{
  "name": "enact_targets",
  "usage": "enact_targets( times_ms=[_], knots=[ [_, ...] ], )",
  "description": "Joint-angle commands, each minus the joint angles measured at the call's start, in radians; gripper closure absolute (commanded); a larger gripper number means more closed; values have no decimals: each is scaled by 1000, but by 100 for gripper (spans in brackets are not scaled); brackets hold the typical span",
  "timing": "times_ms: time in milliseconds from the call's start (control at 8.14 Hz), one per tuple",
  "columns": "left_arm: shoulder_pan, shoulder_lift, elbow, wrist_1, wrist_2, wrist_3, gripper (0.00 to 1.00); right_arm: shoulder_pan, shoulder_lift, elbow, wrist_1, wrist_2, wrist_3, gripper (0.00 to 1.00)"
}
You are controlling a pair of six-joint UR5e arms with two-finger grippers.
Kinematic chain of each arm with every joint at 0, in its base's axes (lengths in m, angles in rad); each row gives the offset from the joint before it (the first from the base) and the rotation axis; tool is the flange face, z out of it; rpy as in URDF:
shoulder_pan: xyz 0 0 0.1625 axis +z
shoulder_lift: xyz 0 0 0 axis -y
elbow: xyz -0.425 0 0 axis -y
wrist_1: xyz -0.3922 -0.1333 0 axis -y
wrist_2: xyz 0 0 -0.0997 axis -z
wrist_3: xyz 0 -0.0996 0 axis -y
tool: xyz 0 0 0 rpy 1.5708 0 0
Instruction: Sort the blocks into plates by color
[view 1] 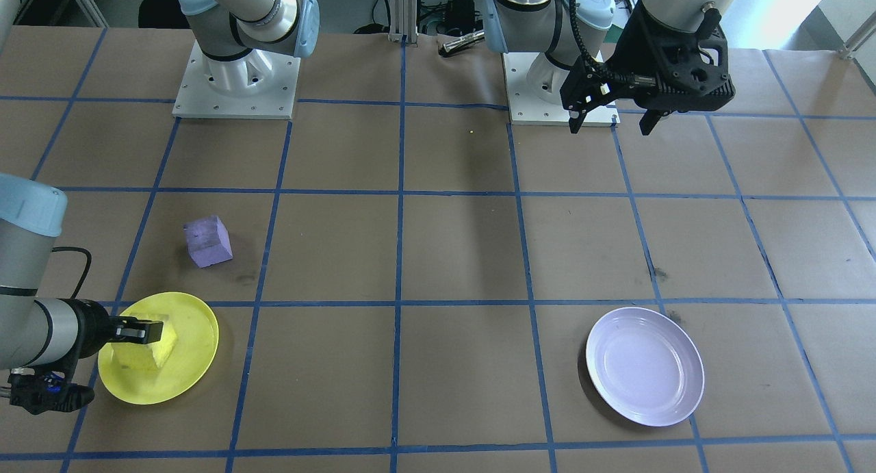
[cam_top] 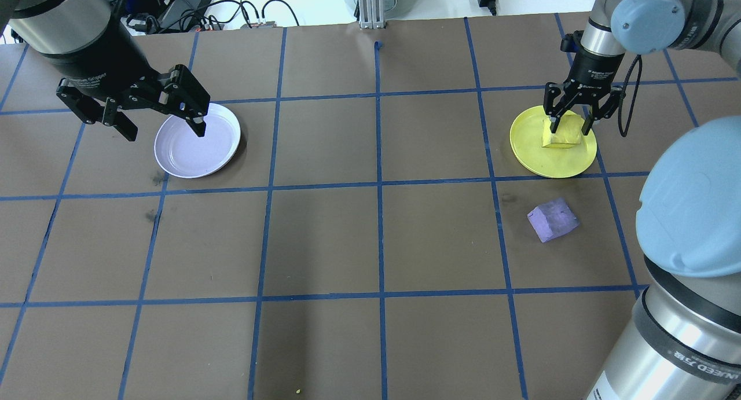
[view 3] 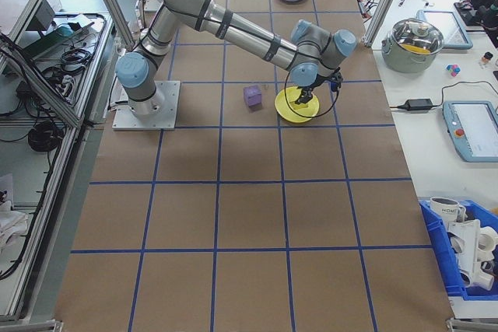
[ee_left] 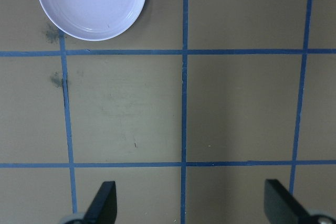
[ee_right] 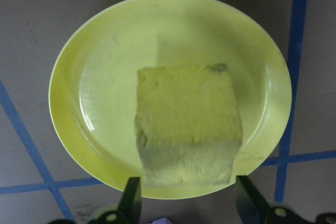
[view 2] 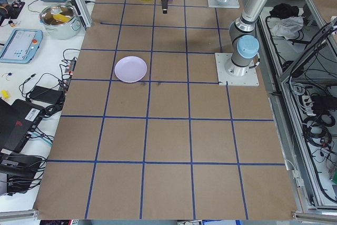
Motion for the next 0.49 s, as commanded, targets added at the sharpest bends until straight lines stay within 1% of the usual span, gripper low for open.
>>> enact_targets(
  times_ms=[0, 246, 368],
  knots=[
    [0, 0, -1, 0, 0, -1, 0, 0, -48, 1, 63, -1, 0, 0],
    [0, 0, -1, 0, 0, 0, 0, 0, -132, 9, 51, -21, -9, 0],
    [0, 0, -1, 2, -1, 0, 0, 2, -155, 13, 49, -9, -67, 0]
  ],
)
